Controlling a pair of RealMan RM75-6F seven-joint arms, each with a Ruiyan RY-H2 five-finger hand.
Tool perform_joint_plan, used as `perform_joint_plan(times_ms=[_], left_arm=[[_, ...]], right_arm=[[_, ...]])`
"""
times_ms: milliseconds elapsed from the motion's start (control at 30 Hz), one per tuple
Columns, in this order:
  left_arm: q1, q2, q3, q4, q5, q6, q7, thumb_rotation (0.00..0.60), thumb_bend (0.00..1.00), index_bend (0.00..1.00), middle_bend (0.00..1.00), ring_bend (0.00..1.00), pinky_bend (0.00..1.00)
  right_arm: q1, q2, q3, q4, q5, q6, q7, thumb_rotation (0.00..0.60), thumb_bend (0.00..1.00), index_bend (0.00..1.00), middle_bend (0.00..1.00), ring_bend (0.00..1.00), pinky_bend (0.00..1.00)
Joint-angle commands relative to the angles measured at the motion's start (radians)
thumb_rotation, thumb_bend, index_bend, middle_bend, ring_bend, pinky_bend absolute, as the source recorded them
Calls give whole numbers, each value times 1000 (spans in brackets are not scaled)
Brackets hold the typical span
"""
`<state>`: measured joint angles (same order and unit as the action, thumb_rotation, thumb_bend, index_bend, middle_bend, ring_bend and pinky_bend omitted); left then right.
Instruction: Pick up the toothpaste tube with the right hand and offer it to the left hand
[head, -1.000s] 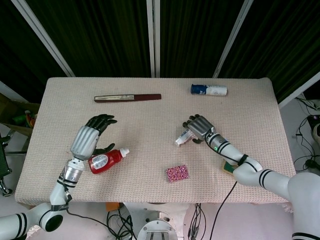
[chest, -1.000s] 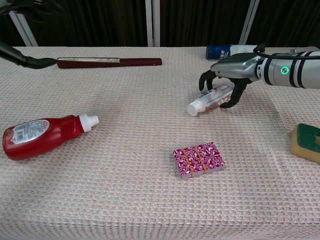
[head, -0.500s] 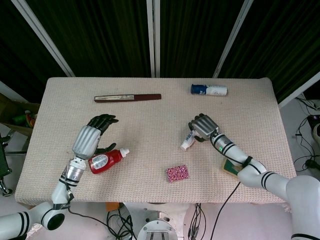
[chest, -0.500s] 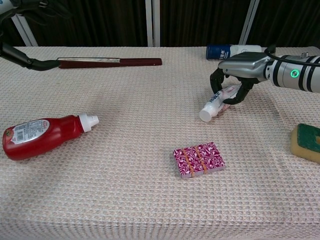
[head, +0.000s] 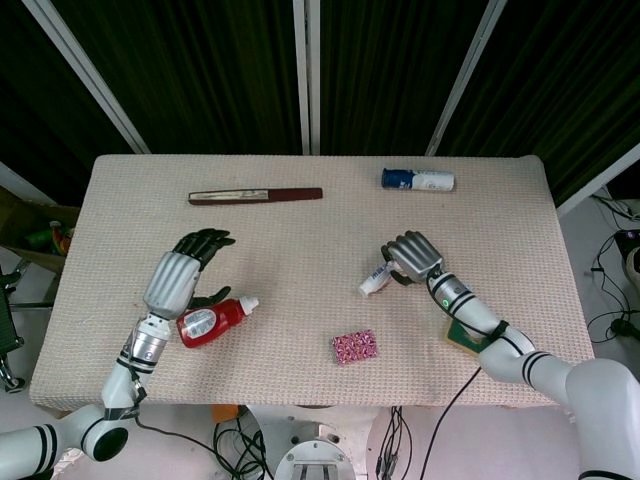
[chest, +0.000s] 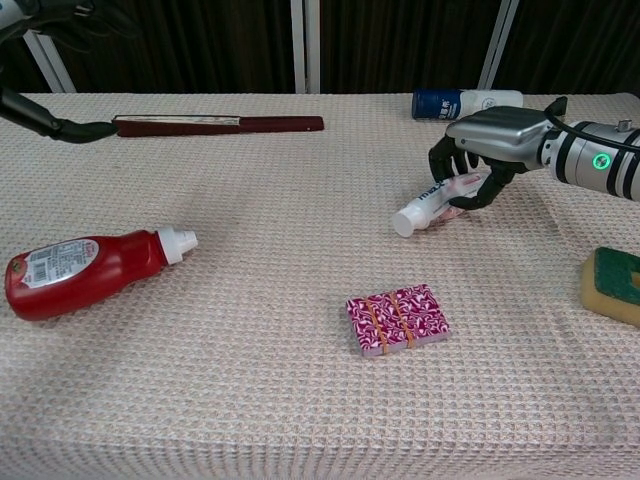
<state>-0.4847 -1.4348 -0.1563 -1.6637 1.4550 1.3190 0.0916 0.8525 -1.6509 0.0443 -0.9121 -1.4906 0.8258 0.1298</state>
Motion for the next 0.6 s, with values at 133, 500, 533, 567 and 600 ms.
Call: perform_joint_plan(times_ms=[133, 500, 533, 567, 600], left_arm=[[0, 7, 0, -8, 4, 1, 10, 600, 205, 209, 164, 138, 199], [-57, -32, -32, 1, -25, -73, 6, 600, 193, 221, 172, 139, 205], [-65, -37, -35, 4, -27, -83, 10, 600, 194, 223, 173, 139, 207], [-76, -47, -39, 9, -30, -93, 16, 600, 194, 226, 175, 139, 208], [-84, -55, -41, 13, -33, -101, 21, 600, 195, 231, 176, 140, 209]], right_arm=[[-24, -32, 9, 38, -29, 95, 57, 600, 492, 816, 740, 541, 581], [-35, -128, 70, 113, -28, 231, 232, 600, 680, 909, 800, 605, 665], [-31, -139, 75, 124, -30, 241, 254, 600, 699, 910, 801, 606, 666], [-26, -155, 82, 139, -34, 256, 289, 600, 710, 911, 802, 606, 666], [-22, -167, 87, 150, -38, 268, 323, 600, 724, 913, 803, 606, 667]])
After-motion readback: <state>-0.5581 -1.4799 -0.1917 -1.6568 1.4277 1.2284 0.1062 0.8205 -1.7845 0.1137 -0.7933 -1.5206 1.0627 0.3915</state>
